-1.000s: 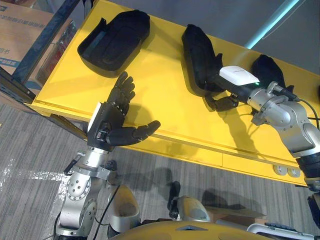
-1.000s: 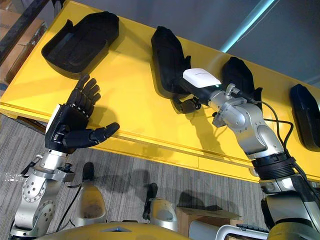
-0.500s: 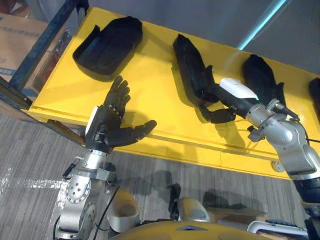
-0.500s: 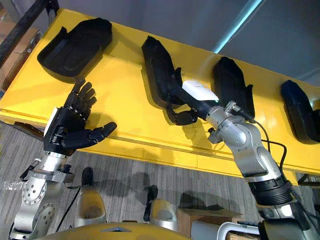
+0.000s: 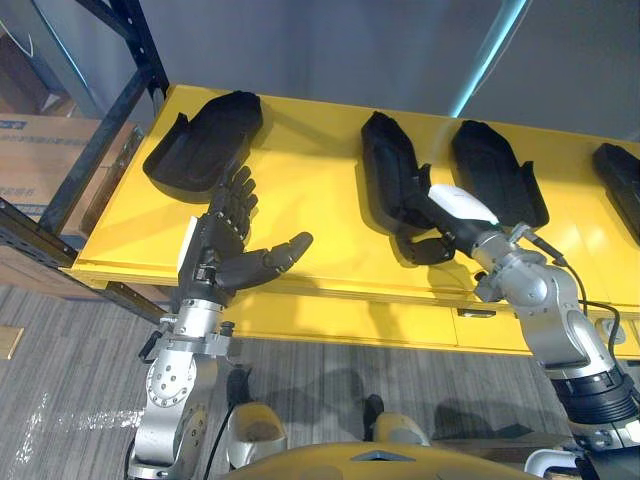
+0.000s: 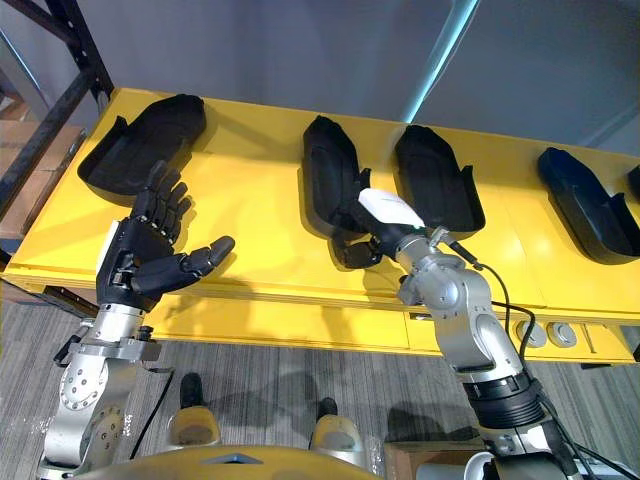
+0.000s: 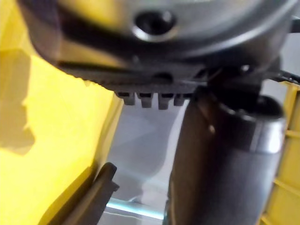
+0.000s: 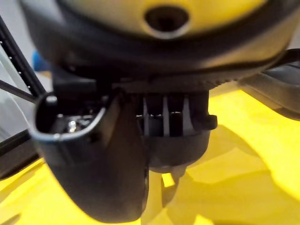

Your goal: Walk over and take three plastic housings, then place them on the shelf

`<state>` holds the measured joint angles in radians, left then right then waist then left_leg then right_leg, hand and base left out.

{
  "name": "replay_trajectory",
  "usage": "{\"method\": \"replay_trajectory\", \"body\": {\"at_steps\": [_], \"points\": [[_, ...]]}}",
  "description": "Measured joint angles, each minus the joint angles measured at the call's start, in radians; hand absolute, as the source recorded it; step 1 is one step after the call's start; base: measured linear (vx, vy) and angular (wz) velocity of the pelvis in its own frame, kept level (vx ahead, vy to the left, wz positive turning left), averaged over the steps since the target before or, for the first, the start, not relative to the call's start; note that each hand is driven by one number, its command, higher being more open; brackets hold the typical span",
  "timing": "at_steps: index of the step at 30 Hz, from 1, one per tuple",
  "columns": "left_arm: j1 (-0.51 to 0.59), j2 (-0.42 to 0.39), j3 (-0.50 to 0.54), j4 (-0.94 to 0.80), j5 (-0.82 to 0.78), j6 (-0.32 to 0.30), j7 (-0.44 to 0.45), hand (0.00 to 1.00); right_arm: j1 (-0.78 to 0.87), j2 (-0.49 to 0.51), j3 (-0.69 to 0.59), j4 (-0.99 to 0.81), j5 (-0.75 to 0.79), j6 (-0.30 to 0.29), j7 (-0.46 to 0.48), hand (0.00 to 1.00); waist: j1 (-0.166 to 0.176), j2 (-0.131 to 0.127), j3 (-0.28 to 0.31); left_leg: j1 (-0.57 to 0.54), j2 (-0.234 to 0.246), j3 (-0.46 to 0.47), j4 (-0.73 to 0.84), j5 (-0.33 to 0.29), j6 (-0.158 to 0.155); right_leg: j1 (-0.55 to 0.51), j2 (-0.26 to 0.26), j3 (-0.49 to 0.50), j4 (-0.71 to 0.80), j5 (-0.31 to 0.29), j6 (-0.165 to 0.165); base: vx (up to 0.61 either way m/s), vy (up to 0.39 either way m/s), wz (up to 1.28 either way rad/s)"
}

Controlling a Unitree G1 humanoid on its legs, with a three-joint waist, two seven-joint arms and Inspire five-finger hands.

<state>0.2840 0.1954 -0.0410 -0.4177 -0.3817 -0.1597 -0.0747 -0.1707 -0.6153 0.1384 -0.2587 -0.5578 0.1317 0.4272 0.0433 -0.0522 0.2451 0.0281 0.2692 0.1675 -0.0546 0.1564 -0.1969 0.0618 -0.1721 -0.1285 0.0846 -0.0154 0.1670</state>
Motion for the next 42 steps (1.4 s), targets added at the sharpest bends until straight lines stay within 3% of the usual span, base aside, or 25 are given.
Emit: {"method": "replay_trajectory", "body": {"at_steps": [6,13,30,42], "points": [[0.001,-0.003,0.0,0.0,0.0,0.012,-0.004,1.0,-0.015,0.006,0.097,0.009,-0.018,-0.036,0.005,0.0,-0.001,0.007,-0.028,0.018,0.0,0.007,0.0,-0.006,-0.005,0.014,0.0,0.004,-0.004,0.0,0.0,0.0,-0.006,-0.03],[0.002,-0.023,-0.01,0.019,0.0,0.012,-0.015,1.0,-0.119,0.041,0.186,0.089,-0.062,-0.023,0.006,0.0,0.006,0.029,-0.054,0.018,0.0,0.001,-0.004,-0.002,-0.004,0.023,0.0,-0.003,-0.018,0.003,0.001,0.0,-0.005,0.02],[0.004,-0.043,-0.043,0.075,0.013,0.013,0.014,1.0,-0.242,0.145,0.182,0.256,-0.224,0.166,-0.018,0.0,0.007,0.052,-0.085,0.018,-0.007,-0.013,-0.027,0.018,-0.001,0.033,-0.003,-0.02,-0.031,0.006,0.005,0.0,-0.006,0.03],[0.004,-0.043,-0.07,0.076,0.013,0.013,0.015,1.0,-0.265,0.147,0.175,0.302,-0.208,0.135,-0.01,0.0,0.005,0.058,-0.088,0.021,-0.007,-0.012,-0.027,0.018,0.0,0.034,-0.003,-0.019,-0.03,0.006,0.005,0.0,0.0,0.0]]}}
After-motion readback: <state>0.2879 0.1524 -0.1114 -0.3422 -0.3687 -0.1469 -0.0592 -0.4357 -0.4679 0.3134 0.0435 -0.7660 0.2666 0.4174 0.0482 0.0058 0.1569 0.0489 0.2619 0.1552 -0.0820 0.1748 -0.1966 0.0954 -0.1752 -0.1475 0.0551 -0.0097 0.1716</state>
